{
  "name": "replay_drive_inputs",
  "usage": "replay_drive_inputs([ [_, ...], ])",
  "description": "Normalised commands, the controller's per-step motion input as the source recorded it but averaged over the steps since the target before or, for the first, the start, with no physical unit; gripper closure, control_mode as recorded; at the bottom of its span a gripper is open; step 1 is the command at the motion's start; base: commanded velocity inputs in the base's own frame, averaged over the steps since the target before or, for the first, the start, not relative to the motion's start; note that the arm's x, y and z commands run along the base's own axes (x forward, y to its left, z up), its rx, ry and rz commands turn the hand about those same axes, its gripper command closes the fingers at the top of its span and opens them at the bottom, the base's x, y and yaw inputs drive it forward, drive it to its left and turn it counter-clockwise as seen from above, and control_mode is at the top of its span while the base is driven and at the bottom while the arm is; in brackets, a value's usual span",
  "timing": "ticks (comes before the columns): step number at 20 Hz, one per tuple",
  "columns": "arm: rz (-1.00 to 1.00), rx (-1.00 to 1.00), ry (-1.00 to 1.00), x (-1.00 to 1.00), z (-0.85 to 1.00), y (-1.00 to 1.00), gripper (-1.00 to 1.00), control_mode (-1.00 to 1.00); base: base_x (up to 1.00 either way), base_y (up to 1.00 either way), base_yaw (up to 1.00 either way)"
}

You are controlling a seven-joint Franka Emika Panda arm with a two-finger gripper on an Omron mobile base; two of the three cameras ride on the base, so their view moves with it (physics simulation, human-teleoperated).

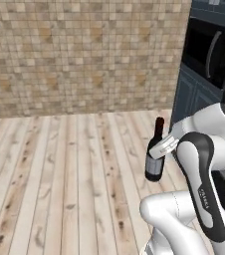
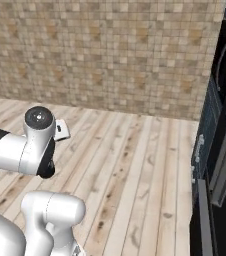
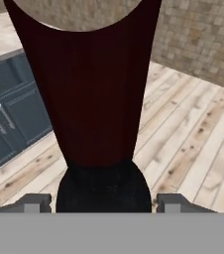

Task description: There is a wine glass and glass cup on the dining counter. Place the wine bottle next to the wine glass and the juice bottle next to the glass cup.

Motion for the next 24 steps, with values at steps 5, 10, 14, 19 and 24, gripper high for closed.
replay_drive_inputs([
  [5, 0.0, 0.0, 0.0, 0.0, 0.0, 0.0, 1.0, 1.0, 0.74, 0.38, 0.23],
  [10, 0.0, 0.0, 0.0, 0.0, 0.0, 0.0, 1.0, 1.0, 0.72, 0.37, 0.25],
  [14, 0.0, 0.0, 0.0, 0.0, 0.0, 0.0, 1.0, 1.0, 0.76, 0.27, 0.26],
  [19, 0.0, 0.0, 0.0, 0.0, 0.0, 0.0, 1.0, 1.0, 0.8, 0.21, 0.26],
  [24, 0.0, 0.0, 0.0, 0.0, 0.0, 0.0, 1.0, 1.0, 0.8, 0.2, 0.27],
])
